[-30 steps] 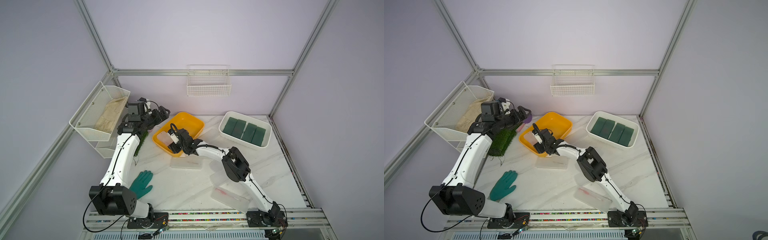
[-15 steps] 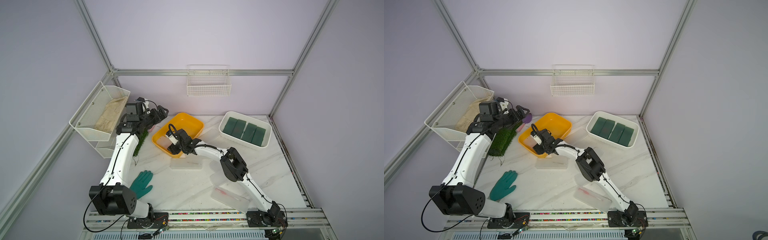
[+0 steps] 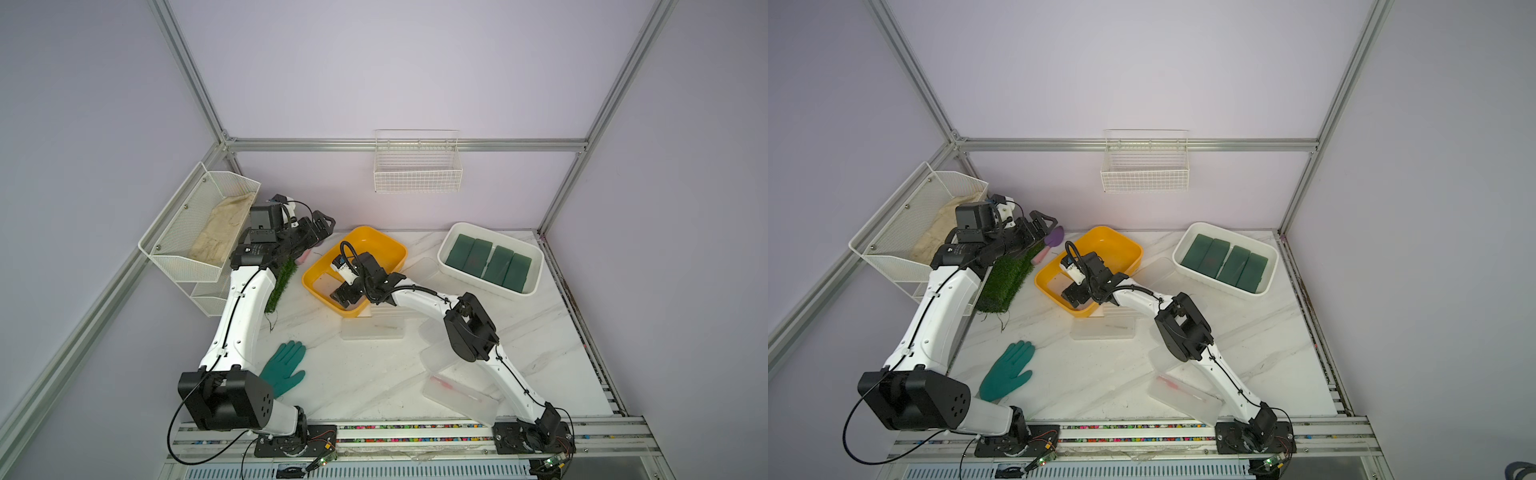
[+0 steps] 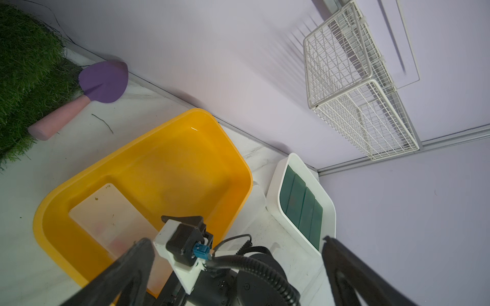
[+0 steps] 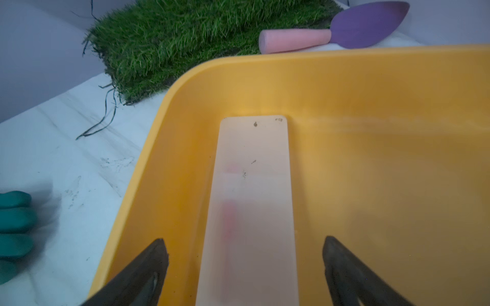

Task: Place the pencil cases by color into the storage box
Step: Place the pencil case at the storage box.

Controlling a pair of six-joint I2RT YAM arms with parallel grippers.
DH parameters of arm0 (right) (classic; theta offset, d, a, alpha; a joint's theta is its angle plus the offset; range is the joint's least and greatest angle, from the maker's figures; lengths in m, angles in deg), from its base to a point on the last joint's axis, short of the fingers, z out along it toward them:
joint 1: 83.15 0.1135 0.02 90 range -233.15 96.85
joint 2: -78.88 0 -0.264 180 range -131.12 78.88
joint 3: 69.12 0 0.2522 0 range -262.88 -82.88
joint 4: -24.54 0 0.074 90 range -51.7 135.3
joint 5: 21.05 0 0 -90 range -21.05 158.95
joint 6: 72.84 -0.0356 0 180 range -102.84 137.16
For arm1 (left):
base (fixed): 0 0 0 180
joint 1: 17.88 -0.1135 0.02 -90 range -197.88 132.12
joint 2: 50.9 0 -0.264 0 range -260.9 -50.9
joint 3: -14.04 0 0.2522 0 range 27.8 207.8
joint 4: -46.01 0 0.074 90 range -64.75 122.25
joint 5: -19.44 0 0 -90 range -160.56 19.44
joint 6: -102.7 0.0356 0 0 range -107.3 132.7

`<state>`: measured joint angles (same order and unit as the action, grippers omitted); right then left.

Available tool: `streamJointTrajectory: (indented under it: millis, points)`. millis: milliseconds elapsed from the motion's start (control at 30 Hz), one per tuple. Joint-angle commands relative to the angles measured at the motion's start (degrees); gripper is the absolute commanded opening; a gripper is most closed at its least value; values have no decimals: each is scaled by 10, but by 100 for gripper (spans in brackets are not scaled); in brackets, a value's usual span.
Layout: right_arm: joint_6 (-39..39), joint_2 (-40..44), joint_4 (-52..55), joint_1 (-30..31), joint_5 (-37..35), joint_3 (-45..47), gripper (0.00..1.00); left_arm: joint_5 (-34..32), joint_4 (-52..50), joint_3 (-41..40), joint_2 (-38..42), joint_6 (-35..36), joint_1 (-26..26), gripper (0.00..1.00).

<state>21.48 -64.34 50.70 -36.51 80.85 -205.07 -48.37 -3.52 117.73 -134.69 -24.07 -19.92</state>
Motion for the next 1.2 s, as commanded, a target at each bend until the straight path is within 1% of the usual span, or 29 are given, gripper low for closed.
streamJointTrajectory:
  millis: [0, 133, 233, 333, 367, 433, 567, 633, 800, 1000, 1167]
  points:
    - [1, 94, -50, -12, 15, 25, 93, 4, -8, 32, 6, 25, -6, 100]
    - [31, 171, -65, -19, -7, 112, 93, 5, -18, 5, 15, 36, -6, 100]
    - [53, 241, -70, -25, -17, 199, 93, 3, -26, -20, 23, 45, -6, 100]
    - [78, 322, -68, -29, -17, 293, 93, 5, -27, -55, 23, 50, -7, 100]
    - [84, 344, -66, -29, -17, 319, 93, 4, -26, -68, 44, 51, -7, 100]
    - [91, 391, -59, -30, -14, 381, 93, 0, -26, -97, 51, 51, -6, 100]
    - [101, 463, -44, -30, 11, 476, 93, -14, -25, -137, 63, 51, 4, 100]
    - [103, 483, -40, -30, 19, 518, 93, -27, -23, -154, 70, 52, 16, 100]
    - [108, 509, -48, -30, 43, 577, 91, -48, -15, -199, 85, 47, 40, 100]
    - [127, 511, -60, -30, 73, 613, 89, -55, 0, -248, 98, 35, 58, 100]
    - [151, 497, -79, -30, 85, 626, 88, -53, 18, -281, 102, 22, 60, 100]
